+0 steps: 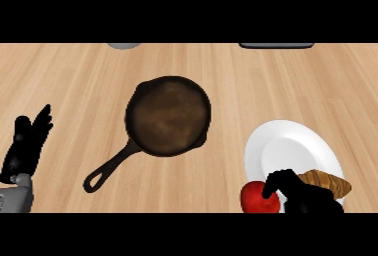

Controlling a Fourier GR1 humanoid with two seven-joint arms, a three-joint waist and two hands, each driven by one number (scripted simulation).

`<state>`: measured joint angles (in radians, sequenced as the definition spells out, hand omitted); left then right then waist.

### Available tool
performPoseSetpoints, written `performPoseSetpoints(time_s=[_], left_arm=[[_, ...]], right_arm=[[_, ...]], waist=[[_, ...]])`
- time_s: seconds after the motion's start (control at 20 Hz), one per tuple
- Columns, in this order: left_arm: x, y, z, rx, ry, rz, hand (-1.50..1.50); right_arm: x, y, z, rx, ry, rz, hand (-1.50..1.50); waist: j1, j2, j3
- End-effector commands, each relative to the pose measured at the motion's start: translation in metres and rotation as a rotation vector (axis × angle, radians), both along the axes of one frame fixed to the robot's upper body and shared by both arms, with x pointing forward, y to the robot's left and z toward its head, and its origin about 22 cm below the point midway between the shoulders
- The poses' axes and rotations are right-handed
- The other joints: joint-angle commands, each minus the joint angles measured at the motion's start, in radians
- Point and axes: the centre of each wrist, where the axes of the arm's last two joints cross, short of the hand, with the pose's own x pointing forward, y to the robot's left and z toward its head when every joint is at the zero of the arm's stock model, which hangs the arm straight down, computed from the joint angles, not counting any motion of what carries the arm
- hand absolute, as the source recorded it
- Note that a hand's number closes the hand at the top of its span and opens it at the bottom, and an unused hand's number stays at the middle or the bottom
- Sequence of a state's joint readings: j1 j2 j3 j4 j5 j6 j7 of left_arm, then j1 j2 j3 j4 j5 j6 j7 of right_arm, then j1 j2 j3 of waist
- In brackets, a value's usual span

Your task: Pick the tomato from the plate and place it in the pan

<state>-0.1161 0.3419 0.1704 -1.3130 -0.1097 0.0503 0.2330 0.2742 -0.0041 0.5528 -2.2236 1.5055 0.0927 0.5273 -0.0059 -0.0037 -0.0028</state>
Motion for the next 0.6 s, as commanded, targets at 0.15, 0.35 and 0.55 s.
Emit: performPoseSetpoints(time_s=[0.15, 0.35, 0.55], left_arm=[[0.004, -0.001, 0.001, -0.002, 0.000, -0.017, 0.00], [0.005, 0.000, -0.009, 0.016, -0.010, -0.011, 0.00], [0.015, -0.007, 0.003, -0.001, -0.011, -0.028, 0.00]], right_arm=[[0.025, 0.050, 0.019, 0.064, -0.064, 0.010, 1.50], [0.070, 0.056, 0.033, 0.172, -0.052, 0.003, 1.50], [0.121, 0.070, 0.020, 0.272, -0.031, -0.011, 1.50]], waist=[[0.011, 0.004, 0.002], [0.015, 0.007, 0.002], [0.026, 0.010, 0.003]])
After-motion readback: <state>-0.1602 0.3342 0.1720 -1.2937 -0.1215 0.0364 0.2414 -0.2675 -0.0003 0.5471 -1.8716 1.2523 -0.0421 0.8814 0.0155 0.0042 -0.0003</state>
